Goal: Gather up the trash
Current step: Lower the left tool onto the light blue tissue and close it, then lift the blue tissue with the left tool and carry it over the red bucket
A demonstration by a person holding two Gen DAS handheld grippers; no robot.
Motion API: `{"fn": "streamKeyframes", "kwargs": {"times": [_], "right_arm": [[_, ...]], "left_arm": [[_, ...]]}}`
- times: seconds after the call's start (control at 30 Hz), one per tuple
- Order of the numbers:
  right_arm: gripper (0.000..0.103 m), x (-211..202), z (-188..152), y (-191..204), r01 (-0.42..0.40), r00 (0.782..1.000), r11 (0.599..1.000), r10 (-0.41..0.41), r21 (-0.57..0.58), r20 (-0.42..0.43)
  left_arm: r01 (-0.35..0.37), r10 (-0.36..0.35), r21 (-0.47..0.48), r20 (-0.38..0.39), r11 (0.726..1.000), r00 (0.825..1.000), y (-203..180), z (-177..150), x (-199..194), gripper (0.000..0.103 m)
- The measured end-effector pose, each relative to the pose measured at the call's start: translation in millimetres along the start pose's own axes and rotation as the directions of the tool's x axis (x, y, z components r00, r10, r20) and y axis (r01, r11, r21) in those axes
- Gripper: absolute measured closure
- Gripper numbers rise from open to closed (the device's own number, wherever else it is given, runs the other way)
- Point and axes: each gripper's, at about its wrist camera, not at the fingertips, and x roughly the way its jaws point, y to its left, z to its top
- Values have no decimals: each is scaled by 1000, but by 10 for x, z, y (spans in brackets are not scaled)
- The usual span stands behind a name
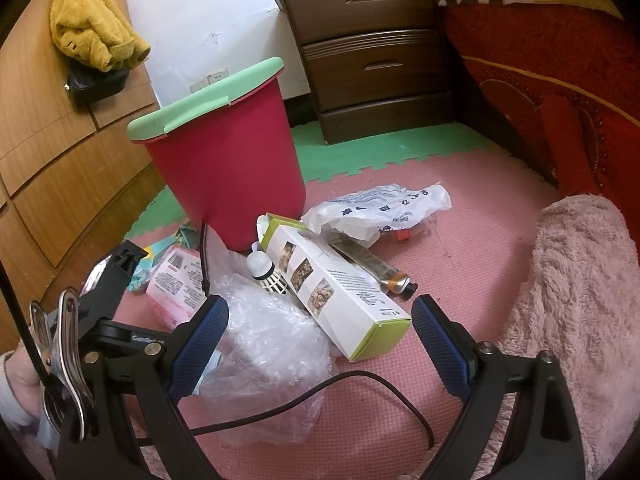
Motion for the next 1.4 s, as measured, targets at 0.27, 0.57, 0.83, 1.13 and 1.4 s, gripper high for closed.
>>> {"fn": "streamKeyframes", "kwargs": {"times": [0.27,0.57,0.83,1.13,1.4], "right_arm": [[8,6,4,-20,-7,1000,1000,7,12,1],[8,-54,20,-31,21,1000,1000,-21,16,18],[9,-171,47,192,36,999,997,-35,-63,25],[38,-46,-124,501,-7,993,989,-10,-144,-117],[42,244,-219,697,-15,975,974,-35,-225,-218]], "left_arm": [[-93,93,-6,17,996,996,-93,-147,305,6],[-134,132,31,76,990,988,-255,-439,396,27],[-46,40,53,105,998,994,-167,-610,459,49],[52,-56,35,124,998,991,53,-616,241,65],[59,-63,28,138,998,988,414,-650,-227,65]]}}
